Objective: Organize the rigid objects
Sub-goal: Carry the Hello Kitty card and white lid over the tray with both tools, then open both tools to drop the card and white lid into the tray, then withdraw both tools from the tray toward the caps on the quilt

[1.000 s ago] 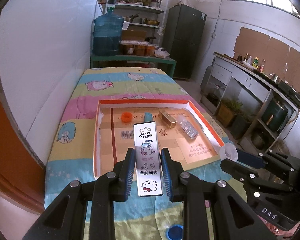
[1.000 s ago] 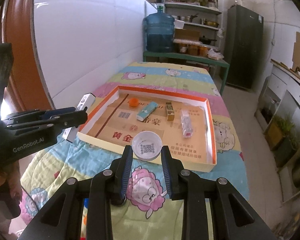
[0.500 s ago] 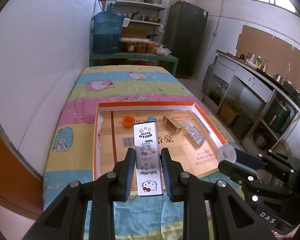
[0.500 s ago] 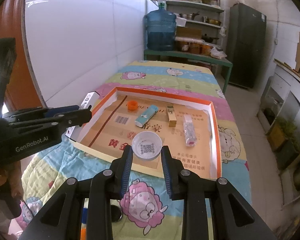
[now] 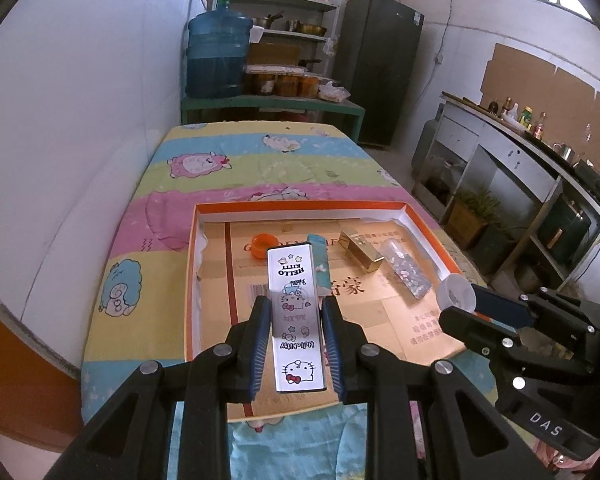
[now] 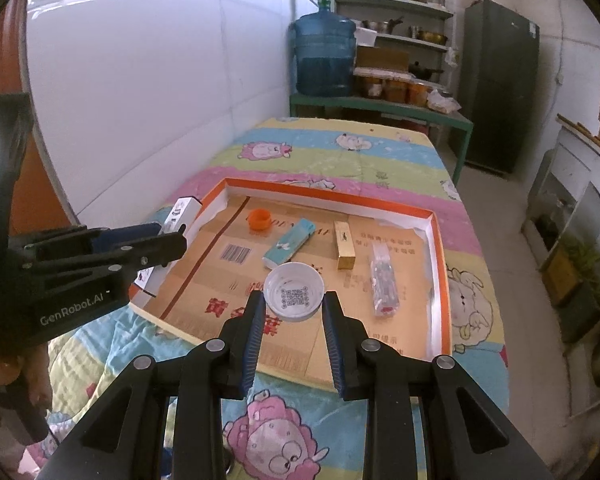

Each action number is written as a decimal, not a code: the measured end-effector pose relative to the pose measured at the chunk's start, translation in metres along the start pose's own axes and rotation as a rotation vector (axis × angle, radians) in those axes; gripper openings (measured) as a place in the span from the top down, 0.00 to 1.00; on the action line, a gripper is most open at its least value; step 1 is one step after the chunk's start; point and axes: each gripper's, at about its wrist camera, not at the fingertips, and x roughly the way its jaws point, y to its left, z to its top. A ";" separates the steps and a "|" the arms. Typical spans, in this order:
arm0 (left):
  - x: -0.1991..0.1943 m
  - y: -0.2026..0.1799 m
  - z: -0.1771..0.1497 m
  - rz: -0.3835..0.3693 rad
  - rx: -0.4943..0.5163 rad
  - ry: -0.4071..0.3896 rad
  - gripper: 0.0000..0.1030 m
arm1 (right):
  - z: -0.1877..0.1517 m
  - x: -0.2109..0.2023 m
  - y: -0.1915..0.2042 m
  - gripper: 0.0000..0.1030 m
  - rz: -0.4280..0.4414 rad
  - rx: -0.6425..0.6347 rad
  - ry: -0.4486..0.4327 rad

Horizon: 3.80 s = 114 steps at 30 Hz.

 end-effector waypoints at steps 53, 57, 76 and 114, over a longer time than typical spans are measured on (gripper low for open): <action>0.095 0.021 0.019 0.110 0.002 0.169 0.74 | 0.015 0.110 -0.026 0.71 0.023 0.005 0.153; 0.100 0.022 0.018 0.110 0.002 0.178 0.74 | 0.013 0.114 -0.026 0.71 0.022 0.004 0.163; 0.109 0.027 0.014 0.086 -0.019 0.197 0.74 | 0.009 0.122 -0.025 0.71 0.010 -0.006 0.179; 0.057 0.007 0.013 0.049 -0.007 0.103 0.58 | 0.009 0.077 -0.015 0.60 -0.018 -0.019 0.123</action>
